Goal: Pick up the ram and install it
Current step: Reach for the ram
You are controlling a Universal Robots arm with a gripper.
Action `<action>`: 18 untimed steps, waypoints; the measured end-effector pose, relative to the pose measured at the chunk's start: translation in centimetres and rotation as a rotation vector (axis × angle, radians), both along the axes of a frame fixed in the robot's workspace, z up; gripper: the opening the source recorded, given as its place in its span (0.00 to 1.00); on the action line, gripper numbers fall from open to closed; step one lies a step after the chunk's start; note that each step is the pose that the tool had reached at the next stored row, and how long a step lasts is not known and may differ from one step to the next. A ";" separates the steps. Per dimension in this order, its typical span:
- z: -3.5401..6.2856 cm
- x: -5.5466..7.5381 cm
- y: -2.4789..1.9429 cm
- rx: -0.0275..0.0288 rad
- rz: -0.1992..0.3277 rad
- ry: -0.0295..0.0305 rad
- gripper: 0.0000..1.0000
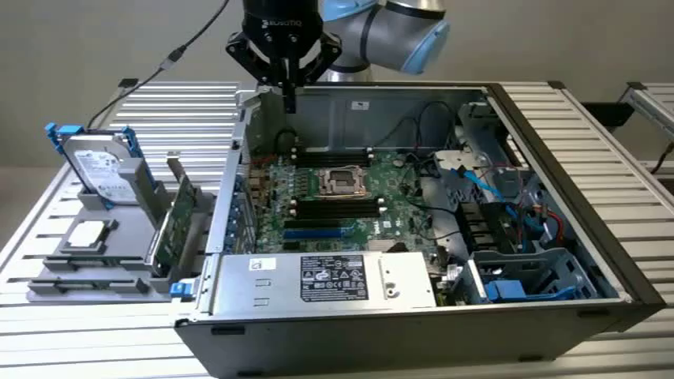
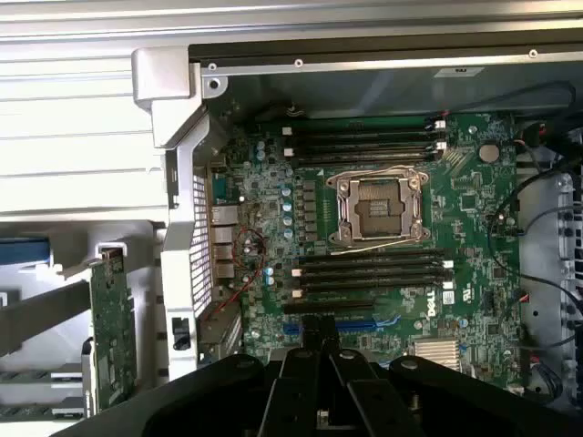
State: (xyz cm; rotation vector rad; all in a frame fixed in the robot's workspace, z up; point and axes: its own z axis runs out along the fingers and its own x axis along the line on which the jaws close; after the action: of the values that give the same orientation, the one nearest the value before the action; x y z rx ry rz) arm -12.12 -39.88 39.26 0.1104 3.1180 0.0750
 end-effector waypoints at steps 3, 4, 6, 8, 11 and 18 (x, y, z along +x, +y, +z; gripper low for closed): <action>0.00 0.0 0.00 0.0000 0.000 0.0000 0.11; 0.00 0.0 0.00 0.0000 0.000 0.0000 0.11; 0.00 0.0 0.00 0.0000 0.000 0.0000 0.11; 0.00 0.0 0.00 0.0000 0.000 0.0000 0.11; 0.00 -1.3 -0.03 -0.0001 0.000 0.0000 0.11; -0.04 -4.5 -0.30 0.0000 0.000 0.0000 0.11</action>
State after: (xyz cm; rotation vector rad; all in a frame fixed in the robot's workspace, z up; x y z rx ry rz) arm -16.65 -40.18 39.22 0.1104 3.1180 0.0750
